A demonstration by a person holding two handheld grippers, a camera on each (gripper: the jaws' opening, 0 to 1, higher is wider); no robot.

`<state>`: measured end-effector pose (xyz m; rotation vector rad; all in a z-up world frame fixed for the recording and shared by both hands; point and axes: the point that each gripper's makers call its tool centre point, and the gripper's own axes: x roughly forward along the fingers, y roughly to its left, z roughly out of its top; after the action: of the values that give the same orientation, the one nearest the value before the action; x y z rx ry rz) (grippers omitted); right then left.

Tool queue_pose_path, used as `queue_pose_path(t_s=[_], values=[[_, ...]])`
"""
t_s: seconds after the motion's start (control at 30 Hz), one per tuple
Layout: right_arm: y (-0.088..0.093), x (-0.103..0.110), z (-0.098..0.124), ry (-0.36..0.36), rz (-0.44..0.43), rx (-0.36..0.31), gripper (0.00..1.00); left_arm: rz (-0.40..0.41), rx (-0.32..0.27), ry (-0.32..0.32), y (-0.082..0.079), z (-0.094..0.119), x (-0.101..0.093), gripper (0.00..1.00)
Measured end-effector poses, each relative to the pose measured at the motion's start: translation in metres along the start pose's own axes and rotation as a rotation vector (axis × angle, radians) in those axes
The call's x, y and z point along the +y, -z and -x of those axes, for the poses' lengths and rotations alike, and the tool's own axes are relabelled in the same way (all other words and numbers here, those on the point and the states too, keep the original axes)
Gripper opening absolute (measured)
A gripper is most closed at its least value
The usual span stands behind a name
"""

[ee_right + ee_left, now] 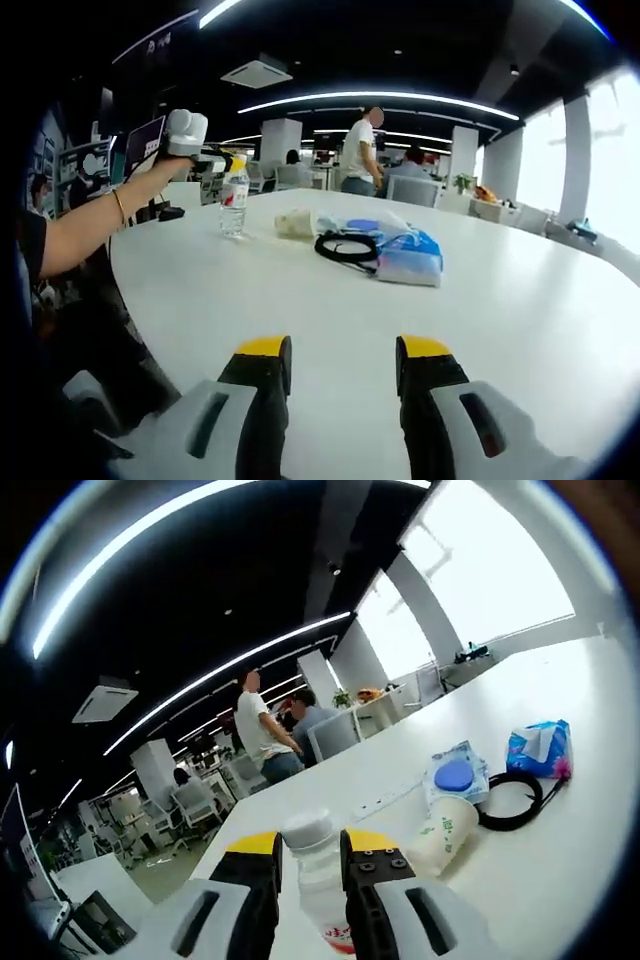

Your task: Arrange the tabletop items into an orderly group along one side of the table until the central work area is clear of visible clutter.

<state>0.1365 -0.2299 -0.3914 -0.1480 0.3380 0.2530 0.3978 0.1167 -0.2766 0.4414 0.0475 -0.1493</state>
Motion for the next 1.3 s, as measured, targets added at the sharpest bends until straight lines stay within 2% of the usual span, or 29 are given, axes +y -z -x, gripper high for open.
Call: queue_pose_path(t_s=[0.1, 0.2, 0.4, 0.83, 0.93, 1.03, 1.3], values=[[0.002, -0.001, 0.000, 0.002, 0.007, 0.010, 0.40, 0.027, -0.019, 0.045, 0.001, -0.001, 0.001, 0.21], [0.002, -0.002, 0.001, 0.006, 0.005, 0.011, 0.40, 0.033, -0.018, 0.047, 0.002, -0.003, 0.005, 0.21], [0.003, -0.004, 0.001, 0.011, 0.004, 0.014, 0.40, 0.031, -0.041, 0.096, 0.001, -0.004, 0.003, 0.21], [0.002, 0.000, 0.001, 0.003, 0.019, 0.018, 0.40, 0.053, -0.035, 0.082, 0.006, 0.004, 0.008, 0.22], [0.003, 0.001, 0.001, 0.000, 0.023, 0.020, 0.40, 0.014, -0.044, 0.096, 0.004, 0.006, 0.002, 0.22], [0.004, 0.003, 0.000, -0.007, 0.027, 0.027, 0.40, -0.009, -0.030, 0.080, 0.004, 0.008, 0.001, 0.23], [0.003, 0.006, 0.004, -0.015, 0.033, 0.022, 0.40, 0.003, -0.033, 0.060, 0.007, 0.010, 0.004, 0.24]])
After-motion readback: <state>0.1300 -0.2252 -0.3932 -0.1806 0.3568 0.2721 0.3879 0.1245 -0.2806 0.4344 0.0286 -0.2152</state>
